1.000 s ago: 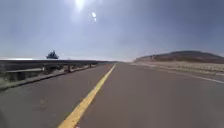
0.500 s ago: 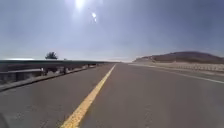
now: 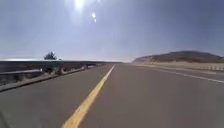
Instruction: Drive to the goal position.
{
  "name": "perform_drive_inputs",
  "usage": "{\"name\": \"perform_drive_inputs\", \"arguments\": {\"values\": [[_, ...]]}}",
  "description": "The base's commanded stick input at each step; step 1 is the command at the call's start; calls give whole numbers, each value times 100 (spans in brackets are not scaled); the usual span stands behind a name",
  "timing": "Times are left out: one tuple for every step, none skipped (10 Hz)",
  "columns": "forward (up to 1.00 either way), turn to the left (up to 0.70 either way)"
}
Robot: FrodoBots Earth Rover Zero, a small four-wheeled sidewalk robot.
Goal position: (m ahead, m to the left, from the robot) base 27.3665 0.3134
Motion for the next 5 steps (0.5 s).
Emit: {"name": "perform_drive_inputs", "arguments": {"values": [[85,0],[85,0],[85,0],[85,0],[85,0]]}}
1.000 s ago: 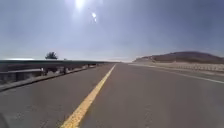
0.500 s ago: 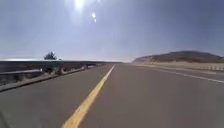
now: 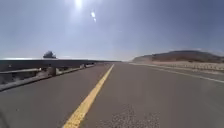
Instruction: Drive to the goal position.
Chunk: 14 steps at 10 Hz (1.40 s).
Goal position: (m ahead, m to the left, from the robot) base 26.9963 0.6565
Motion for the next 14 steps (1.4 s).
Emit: {"name": "perform_drive_inputs", "arguments": {"values": [[85,0],[85,0],[85,0],[85,0],[85,0],[85,0],[85,0],[85,0],[85,0],[85,0],[85,0],[85,0],[85,0],[85,0]]}}
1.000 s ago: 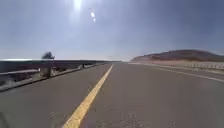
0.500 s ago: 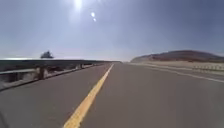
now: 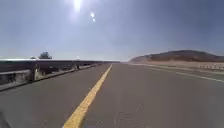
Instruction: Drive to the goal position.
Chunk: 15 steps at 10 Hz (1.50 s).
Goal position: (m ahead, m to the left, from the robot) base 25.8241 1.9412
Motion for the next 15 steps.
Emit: {"name": "perform_drive_inputs", "arguments": {"values": [[85,0],[85,0],[85,0],[85,0],[85,0],[85,0],[85,0],[85,0],[85,0],[85,0],[85,0],[85,0],[85,0],[85,0],[85,0]]}}
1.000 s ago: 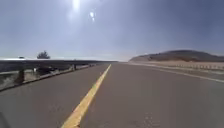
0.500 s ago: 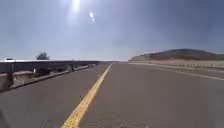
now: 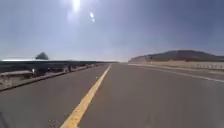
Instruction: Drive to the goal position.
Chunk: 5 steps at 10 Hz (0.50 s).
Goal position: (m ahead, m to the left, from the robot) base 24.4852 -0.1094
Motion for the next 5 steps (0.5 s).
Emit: {"name": "perform_drive_inputs", "arguments": {"values": [[85,34],[85,34],[85,22],[85,6],[85,0]]}}
